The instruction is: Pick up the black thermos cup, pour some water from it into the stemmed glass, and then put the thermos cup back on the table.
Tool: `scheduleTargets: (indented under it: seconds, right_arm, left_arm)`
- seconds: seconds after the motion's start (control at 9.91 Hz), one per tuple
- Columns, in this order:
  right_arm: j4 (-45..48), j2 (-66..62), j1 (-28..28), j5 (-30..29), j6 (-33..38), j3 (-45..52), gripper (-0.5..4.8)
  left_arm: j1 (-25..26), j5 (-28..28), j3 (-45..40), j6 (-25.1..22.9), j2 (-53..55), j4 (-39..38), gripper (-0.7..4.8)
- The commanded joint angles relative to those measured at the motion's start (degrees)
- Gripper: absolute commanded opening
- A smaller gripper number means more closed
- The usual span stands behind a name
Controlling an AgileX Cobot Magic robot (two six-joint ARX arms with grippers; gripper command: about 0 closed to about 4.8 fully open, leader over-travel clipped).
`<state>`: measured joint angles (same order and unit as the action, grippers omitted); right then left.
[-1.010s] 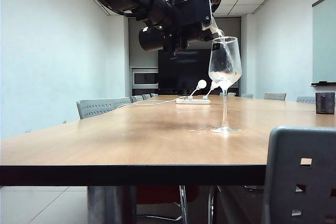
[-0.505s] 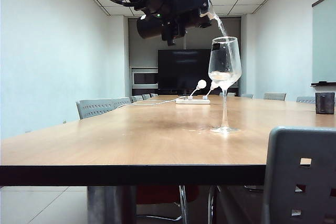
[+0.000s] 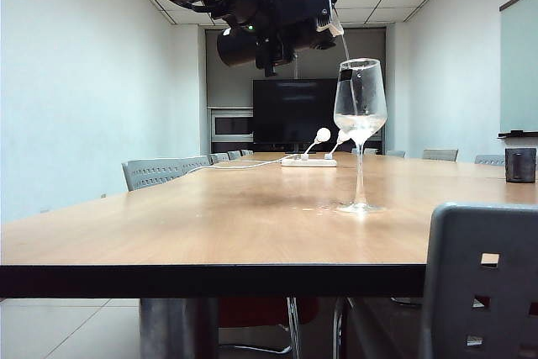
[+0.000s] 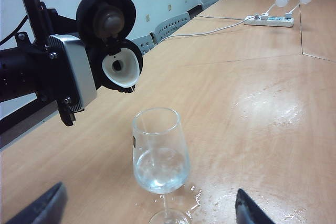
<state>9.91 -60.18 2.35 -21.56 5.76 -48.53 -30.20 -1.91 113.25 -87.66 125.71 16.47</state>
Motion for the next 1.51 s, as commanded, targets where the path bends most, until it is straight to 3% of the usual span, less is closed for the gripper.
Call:
scheduleTargets:
  seconds: [0.1, 1.51]
  right_arm:
    - [0.6, 0.2, 0.0, -0.3, 0.2, -0.1, 4.13]
    - [0.6, 0.3, 0.0, -0.5, 0.2, -0.1, 4.13]
  left_arm:
    - [-0.1, 0.7, 0.9, -1.6, -1.2, 5.0, 1.84]
    - [-0.2, 0.7, 0.9, -1.4, -1.2, 5.0, 1.84]
